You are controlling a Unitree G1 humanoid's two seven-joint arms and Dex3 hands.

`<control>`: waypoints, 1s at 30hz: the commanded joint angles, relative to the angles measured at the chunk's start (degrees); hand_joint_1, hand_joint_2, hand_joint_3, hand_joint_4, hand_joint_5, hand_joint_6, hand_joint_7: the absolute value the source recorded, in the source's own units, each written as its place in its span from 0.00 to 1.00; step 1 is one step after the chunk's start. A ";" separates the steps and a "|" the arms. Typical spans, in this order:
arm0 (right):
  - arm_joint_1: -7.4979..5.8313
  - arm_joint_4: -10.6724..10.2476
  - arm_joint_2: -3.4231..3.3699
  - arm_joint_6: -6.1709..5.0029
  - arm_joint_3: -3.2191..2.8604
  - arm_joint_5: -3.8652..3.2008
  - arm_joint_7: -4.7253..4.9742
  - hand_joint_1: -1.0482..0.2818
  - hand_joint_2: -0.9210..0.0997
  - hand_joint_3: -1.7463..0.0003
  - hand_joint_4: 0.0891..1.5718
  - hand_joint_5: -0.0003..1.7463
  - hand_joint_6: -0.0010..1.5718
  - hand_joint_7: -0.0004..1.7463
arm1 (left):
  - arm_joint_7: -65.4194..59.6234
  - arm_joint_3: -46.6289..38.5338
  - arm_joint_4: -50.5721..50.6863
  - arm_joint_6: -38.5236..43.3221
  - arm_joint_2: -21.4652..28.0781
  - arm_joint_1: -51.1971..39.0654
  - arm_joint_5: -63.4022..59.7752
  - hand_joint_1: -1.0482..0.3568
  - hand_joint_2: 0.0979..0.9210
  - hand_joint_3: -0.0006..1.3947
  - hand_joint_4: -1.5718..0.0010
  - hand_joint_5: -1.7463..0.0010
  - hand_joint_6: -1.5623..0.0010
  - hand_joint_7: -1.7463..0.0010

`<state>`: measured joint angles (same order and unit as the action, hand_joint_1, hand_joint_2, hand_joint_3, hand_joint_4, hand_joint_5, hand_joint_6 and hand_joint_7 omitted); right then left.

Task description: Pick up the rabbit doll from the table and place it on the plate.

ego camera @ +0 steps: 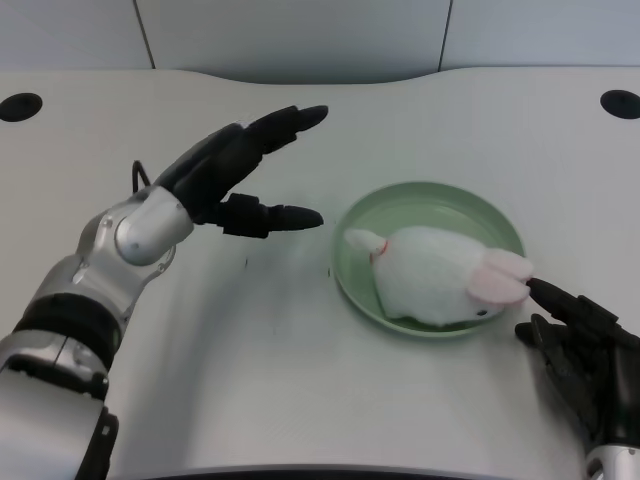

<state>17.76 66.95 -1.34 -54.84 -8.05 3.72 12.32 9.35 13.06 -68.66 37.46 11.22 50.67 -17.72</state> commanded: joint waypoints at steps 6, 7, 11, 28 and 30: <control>0.14 0.44 0.66 -0.29 -0.50 -1.04 -1.21 0.56 0.00 0.83 0.38 0.49 0.59 0.00 | 6.83 -10.44 12.21 -1.52 4.35 -12.00 13.41 0.21 1.00 0.25 0.78 0.79 0.75 0.95; 0.18 0.39 0.59 -0.20 -0.51 -0.88 -0.75 0.56 0.00 0.83 0.38 0.49 0.60 0.00 | 7.77 -12.47 14.66 -3.03 4.60 -14.57 16.20 0.25 1.00 0.24 0.75 0.78 0.74 0.95; 0.14 0.07 0.48 -0.50 -0.41 -0.35 0.22 0.58 0.00 0.83 0.40 0.49 0.60 0.01 | 9.80 -16.76 24.42 -10.68 4.66 -22.67 22.79 0.27 1.00 0.22 0.68 0.67 0.64 0.96; -1.32 -2.87 0.43 0.52 0.15 0.39 1.48 0.55 0.00 0.84 0.38 0.50 0.60 0.01 | 14.42 -26.52 54.32 -36.37 1.88 -45.44 41.31 0.28 1.00 0.24 0.70 0.30 0.49 0.98; -1.44 -3.26 0.38 0.86 0.27 0.48 1.81 0.55 0.00 0.83 0.38 0.50 0.60 0.00 | 14.37 -27.16 54.99 -36.98 1.99 -46.70 41.34 0.28 1.00 0.25 0.68 0.30 0.48 0.98</control>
<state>17.02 64.44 -1.63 -54.48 -7.76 3.82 13.59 23.94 -13.28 -14.45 1.24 12.64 5.19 23.16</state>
